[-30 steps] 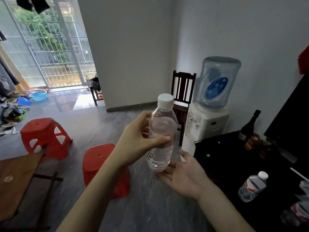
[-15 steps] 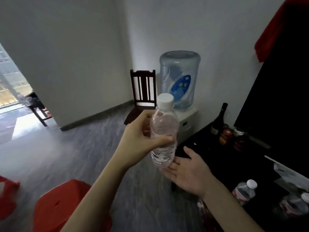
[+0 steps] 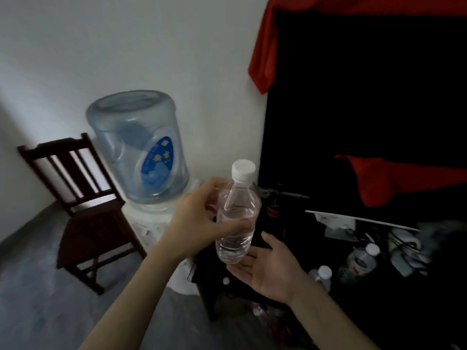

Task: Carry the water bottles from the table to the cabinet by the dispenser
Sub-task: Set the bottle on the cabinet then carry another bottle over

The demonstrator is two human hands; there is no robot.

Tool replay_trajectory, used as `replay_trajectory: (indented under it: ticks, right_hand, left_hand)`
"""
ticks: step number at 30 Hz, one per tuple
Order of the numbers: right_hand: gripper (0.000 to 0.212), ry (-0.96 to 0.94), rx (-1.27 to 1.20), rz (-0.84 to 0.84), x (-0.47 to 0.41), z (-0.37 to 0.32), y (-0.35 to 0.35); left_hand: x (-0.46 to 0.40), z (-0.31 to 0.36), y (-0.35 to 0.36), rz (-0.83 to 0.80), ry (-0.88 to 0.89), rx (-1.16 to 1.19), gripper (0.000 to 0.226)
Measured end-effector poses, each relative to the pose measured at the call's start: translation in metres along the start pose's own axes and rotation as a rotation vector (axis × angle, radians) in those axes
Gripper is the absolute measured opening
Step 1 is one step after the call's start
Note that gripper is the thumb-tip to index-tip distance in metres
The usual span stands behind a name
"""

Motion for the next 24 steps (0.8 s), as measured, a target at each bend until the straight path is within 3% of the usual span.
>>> replay_trajectory:
  ticks: [12, 24]
  right_hand:
    - [0.070, -0.059, -0.279, 0.269, -0.061, -0.001, -0.051]
    - [0.068, 0.006, -0.347, 0.314, -0.125, 0.013, -0.090]
  left_hand:
    - [-0.039, -0.070, 0.089, -0.409, 0.097, 0.157, 0.060]
    - [-0.025, -0.131, 0.134, -0.526, 0.028, 0.098, 0.069]
Point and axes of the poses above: each hand's wrist, its own x-axis away from the middle knuckle, its own y-axis out of the palm, z = x × y, the point moved 5 cm from there along -x, towards the middle knuckle, and after that the axes turned 15 degrees about z, right-handed, at the moved point
